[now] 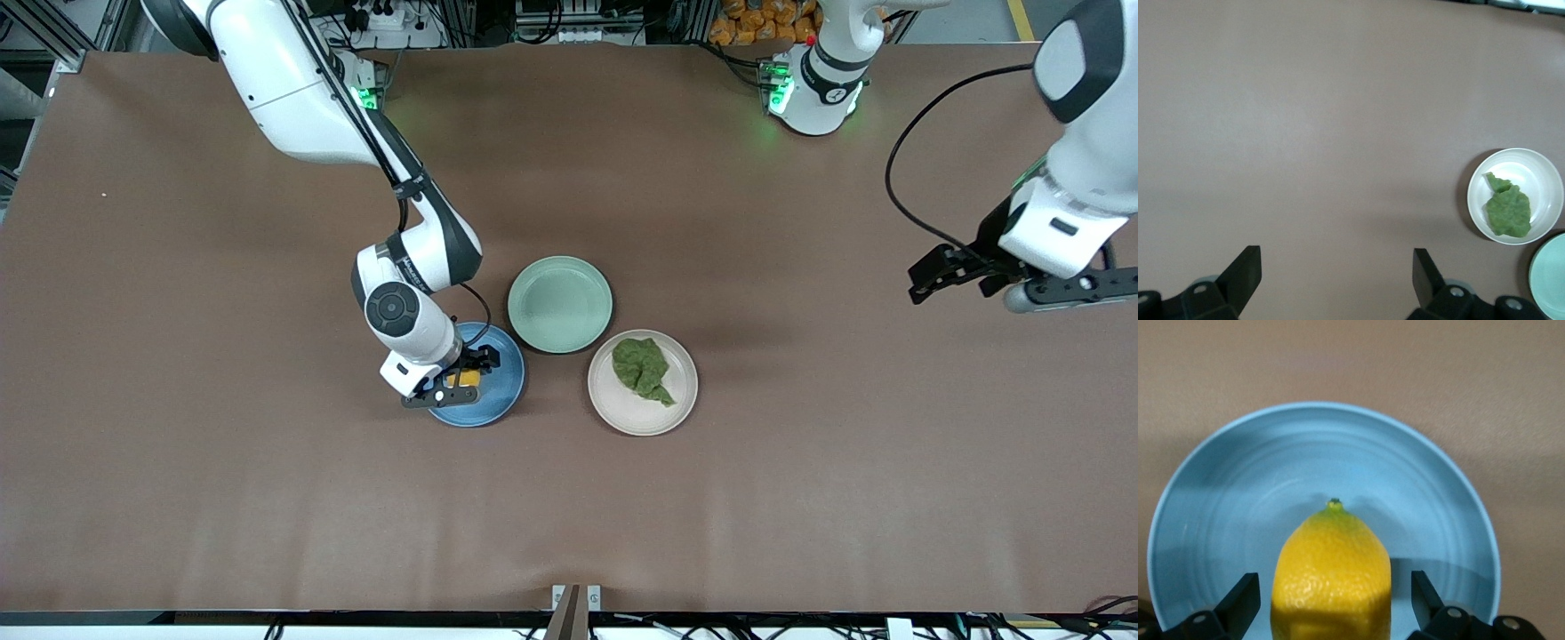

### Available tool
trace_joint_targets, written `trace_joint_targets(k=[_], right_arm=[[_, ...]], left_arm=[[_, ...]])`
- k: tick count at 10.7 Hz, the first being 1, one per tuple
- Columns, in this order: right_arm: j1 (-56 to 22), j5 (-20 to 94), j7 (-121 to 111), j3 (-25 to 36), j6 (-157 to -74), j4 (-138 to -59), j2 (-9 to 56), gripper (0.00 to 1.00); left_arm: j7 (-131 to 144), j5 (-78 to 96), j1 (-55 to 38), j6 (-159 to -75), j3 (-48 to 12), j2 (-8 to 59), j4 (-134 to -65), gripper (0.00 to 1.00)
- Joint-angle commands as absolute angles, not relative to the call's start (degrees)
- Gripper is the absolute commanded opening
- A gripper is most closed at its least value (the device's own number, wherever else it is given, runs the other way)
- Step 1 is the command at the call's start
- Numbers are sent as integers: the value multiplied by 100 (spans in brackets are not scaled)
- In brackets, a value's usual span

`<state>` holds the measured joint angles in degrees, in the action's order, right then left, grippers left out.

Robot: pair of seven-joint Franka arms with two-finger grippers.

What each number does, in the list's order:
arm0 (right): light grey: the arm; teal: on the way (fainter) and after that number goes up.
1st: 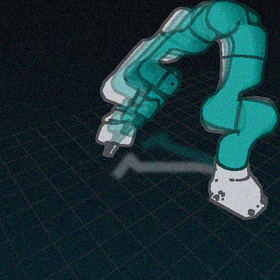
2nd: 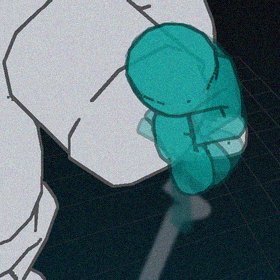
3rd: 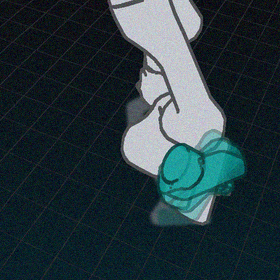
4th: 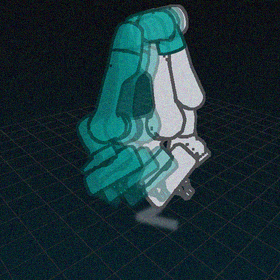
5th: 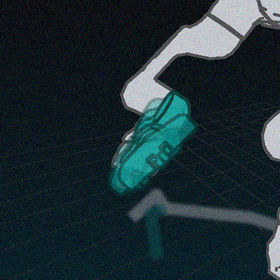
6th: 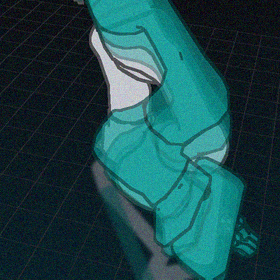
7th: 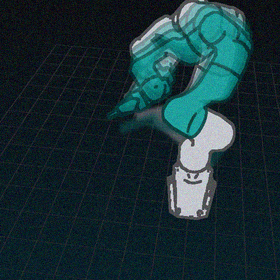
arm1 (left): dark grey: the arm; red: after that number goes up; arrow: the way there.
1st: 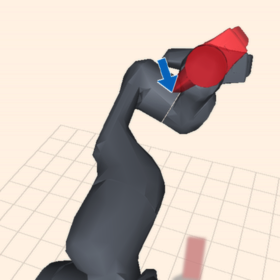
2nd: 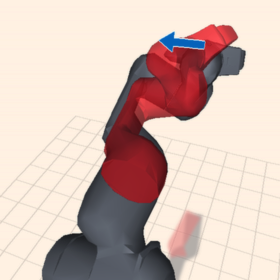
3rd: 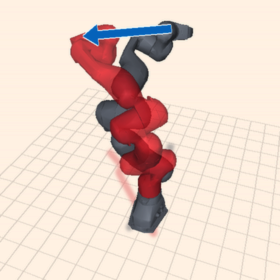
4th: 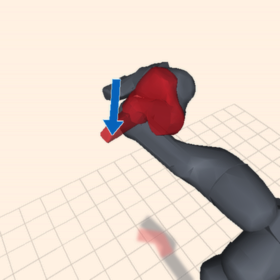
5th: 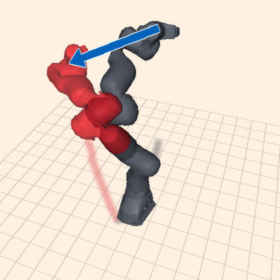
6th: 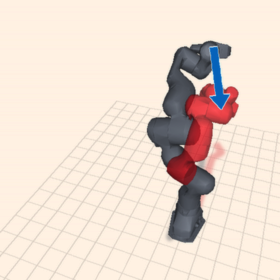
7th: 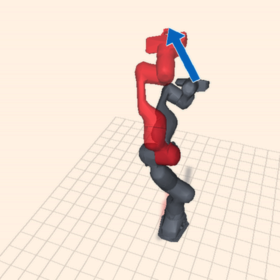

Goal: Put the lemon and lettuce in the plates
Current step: 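Lower the lemon into the blue plate and open the right gripper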

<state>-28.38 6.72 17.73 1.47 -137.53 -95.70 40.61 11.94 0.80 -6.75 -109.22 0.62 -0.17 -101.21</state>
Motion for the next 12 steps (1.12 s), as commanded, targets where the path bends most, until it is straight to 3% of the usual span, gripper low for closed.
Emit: trace_joint_targets(k=[1, 7, 12], right_arm=[[-2778, 694, 1863, 167, -13196, -9257, 3964, 100], [-2138, 686, 1645, 158, -10875, -7938, 3789, 100], [-1347, 677, 730, 158, -9889, -7901, 3156, 100]], left_arm=[[1072, -18, -677, -10304, 44, 35, -9582, 100], [536, -140, -738, -8983, -53, 158, -8649, 100], [642, -132, -729, -8710, -158, 105, -8517, 100]])
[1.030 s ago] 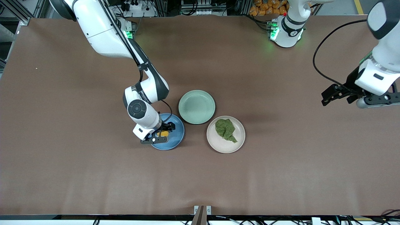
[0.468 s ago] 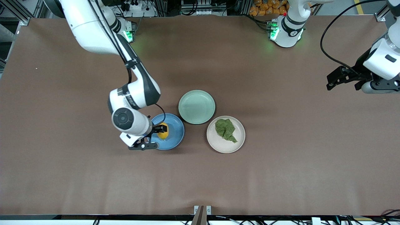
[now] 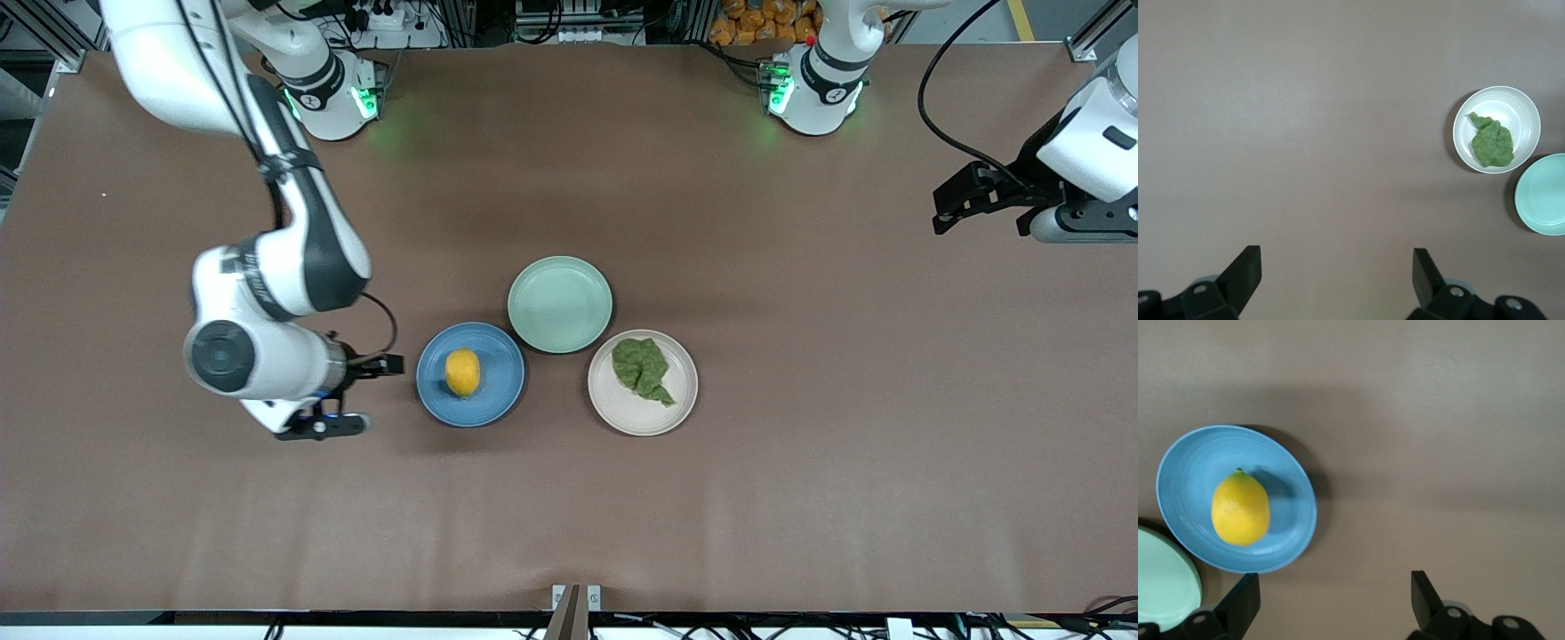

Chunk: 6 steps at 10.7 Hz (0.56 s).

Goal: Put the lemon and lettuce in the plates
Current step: 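Lower the lemon into the blue plate and open the right gripper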

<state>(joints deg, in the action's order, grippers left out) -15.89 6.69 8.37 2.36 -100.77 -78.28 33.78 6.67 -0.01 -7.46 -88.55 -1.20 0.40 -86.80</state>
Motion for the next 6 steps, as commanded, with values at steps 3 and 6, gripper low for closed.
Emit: trace_joint_targets(k=[3, 6], right_arm=[[-986, 659, 721, 167, -9590, -7901, 2831, 100], [-817, 117, 703, 167, -9150, -7901, 2427, 100]], left_arm=[[659, -114, -729, -8710, -167, 97, -8508, 100], [659, -114, -721, -8710, -158, 97, -8508, 100]])
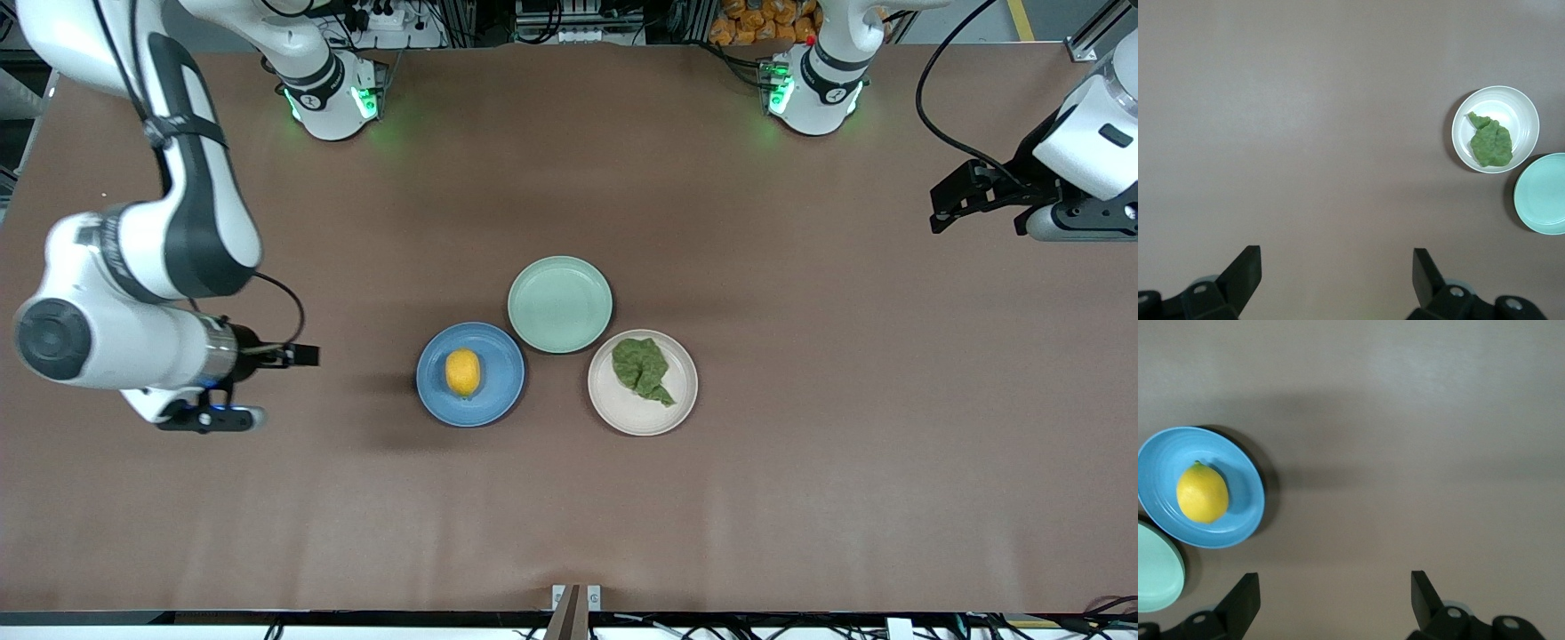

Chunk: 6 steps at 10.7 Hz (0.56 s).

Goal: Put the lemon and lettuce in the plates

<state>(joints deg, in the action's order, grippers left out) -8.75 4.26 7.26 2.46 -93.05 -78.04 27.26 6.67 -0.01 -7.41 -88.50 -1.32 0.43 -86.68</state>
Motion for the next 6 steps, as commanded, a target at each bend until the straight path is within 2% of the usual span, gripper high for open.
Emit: trace_joint_targets(k=[1, 6], right_arm=[[-809, -42, 694, 167, -9141, -7901, 2321, 100], [-369, -26, 158, 176, -8578, -7883, 1768, 100]], left_arm=[[659, -106, -729, -8710, -158, 97, -8508, 100], [650, -44, -721, -8710, -167, 97, -8508, 100]])
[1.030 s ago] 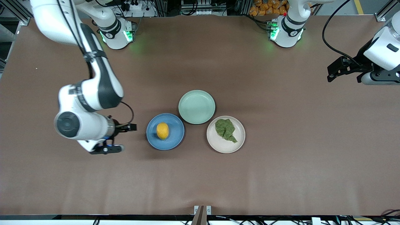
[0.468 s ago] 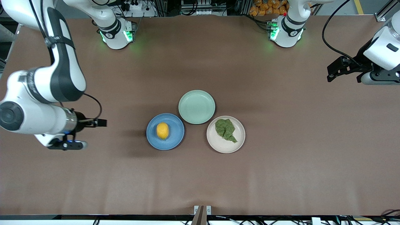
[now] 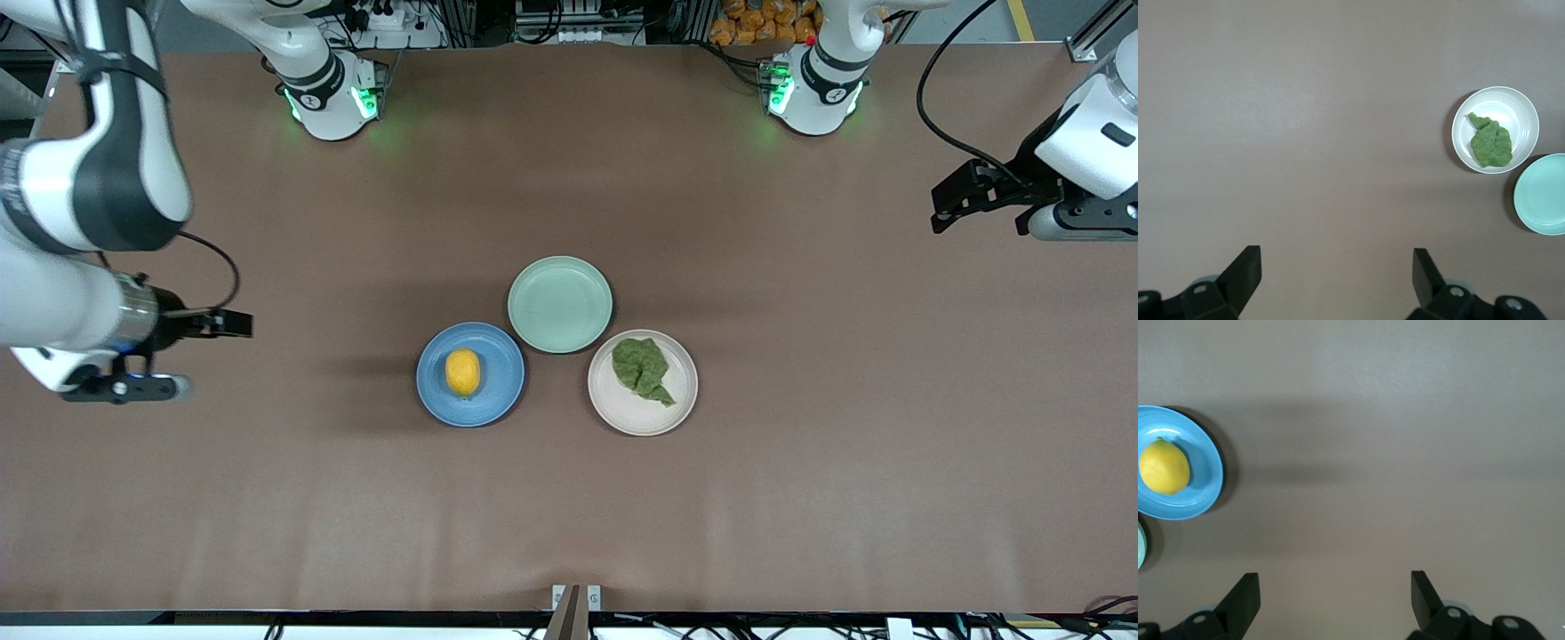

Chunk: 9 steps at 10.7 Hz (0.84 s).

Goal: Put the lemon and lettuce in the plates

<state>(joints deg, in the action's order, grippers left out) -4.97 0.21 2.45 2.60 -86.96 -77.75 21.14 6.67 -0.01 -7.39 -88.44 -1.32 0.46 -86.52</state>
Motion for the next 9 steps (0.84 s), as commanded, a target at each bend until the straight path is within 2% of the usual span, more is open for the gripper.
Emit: trace_joint_targets(k=[1, 5, 9], right_arm=[[-326, -26, 150, 193, -8569, -7927, 1636, 100], [-141, -9, 158, 193, -9016, -9041, 679, 100], [-80, 9, 158, 185, -9509, -9851, 80, 100]], left_arm=[[642, -53, -721, -8719, -158, 97, -8508, 100], [641, -70, -721, -8710, -158, 88, -8508, 100], [624, -114, -712, -8710, -167, 70, -8508, 100]])
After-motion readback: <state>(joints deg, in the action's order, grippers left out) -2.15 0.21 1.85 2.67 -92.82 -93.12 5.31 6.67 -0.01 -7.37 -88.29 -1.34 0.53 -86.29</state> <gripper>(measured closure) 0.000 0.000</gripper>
